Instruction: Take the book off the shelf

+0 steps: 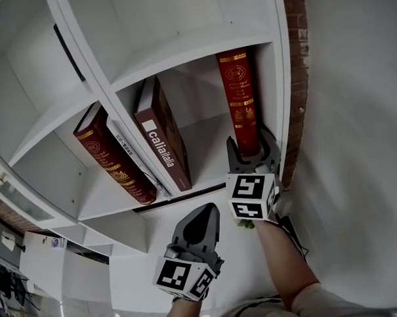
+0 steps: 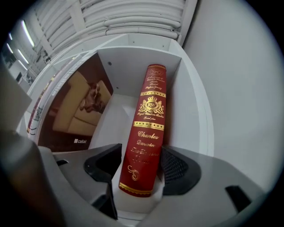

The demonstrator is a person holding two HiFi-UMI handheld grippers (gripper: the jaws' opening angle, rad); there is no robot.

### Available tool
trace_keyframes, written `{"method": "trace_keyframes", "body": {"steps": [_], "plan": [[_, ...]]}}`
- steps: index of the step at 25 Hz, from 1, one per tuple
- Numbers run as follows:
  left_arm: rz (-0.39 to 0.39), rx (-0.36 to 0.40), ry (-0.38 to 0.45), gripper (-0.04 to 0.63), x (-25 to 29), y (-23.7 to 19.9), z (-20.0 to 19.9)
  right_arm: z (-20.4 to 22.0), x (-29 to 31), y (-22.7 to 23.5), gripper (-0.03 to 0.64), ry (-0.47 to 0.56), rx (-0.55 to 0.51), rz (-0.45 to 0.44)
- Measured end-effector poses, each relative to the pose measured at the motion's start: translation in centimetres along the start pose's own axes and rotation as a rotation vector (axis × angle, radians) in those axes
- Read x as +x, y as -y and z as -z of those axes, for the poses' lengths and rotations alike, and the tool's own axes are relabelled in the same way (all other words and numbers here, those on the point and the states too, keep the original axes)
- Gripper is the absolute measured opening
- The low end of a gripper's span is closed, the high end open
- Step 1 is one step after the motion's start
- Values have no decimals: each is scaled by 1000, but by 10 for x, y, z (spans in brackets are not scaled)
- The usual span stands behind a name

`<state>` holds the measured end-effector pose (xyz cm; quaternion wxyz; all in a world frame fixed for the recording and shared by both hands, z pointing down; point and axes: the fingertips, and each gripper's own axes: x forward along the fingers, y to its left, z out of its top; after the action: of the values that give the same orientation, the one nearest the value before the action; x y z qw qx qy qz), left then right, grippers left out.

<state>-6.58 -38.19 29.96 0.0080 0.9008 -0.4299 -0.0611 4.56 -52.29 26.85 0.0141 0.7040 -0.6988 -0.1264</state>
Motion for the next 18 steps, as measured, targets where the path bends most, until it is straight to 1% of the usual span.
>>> {"method": "trace_keyframes", "body": {"steps": [2, 9, 14, 16, 18], "plan": [[-2, -4, 1, 11, -1, -4, 0, 1, 0, 2, 272, -6, -14, 9], [11, -13, 2, 11, -3, -6, 3, -6, -15, -2, 241, -19, 45, -41], [26, -18, 3, 11, -3, -4, 2, -8, -26, -4, 236, -25, 66, -52], [35, -10, 9, 11, 1, -3, -2, -7, -29, -3, 235, -22, 80, -56], [44, 4, 32, 11, 8, -2, -17, -8, -33, -3, 235, -12, 87, -60]]}}
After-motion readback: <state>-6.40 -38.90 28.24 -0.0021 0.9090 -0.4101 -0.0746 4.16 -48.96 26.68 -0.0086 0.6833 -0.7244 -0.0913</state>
